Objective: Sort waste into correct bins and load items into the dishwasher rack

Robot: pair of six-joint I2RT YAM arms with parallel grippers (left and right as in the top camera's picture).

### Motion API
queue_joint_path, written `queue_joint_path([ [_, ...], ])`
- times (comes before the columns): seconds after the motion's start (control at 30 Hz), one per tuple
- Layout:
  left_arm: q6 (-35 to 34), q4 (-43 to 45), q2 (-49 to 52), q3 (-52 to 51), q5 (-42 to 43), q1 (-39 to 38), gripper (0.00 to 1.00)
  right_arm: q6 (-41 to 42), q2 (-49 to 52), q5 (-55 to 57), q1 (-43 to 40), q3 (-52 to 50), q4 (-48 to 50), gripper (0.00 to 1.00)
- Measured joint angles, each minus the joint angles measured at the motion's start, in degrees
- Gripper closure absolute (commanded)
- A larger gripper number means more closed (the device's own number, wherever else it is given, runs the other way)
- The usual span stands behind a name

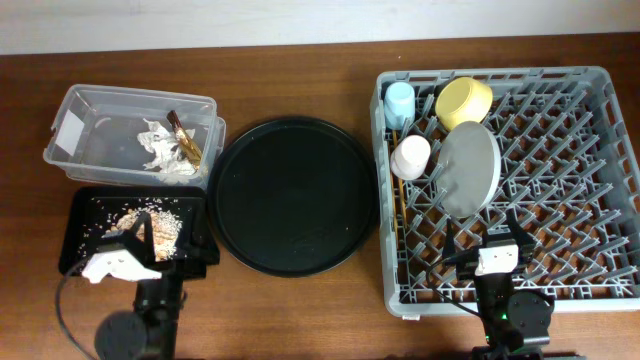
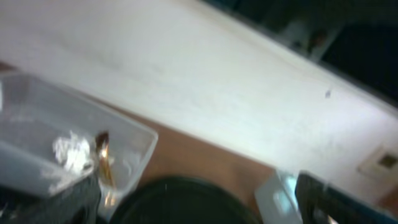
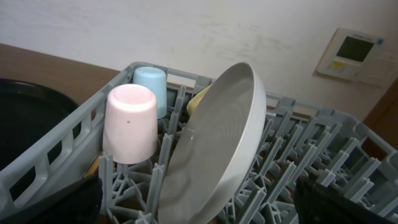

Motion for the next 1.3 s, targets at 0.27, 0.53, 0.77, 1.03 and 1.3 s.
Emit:
queue_joint_path([
  [0.27,0.0,18.0,-6.3,-19.2,5.0,2.1,0.01,0.0,0.0,0.0,0.0,0.0,0.0,0.02],
  [0.53,16.5,1.0,-10.1,-21.2,4.8,1.9,0.01,0.0,0.0,0.0,0.0,0.0,0.0,0.02],
  [0.77,33.2,0.8,-12.4,-21.2,4.3,0.1,0.01,0.0,0.0,0.0,0.0,0.0,0.0,0.01],
  [1.03,34.7,0.8,-12.4,-21.2,4.3,0.1,0.01,0.0,0.0,0.0,0.0,0.0,0.0,0.01],
  [1.3,34.7,0.8,-12.4,-21.2,4.3,0.1,0.01,0.0,0.0,0.0,0.0,0.0,0.0,0.02],
])
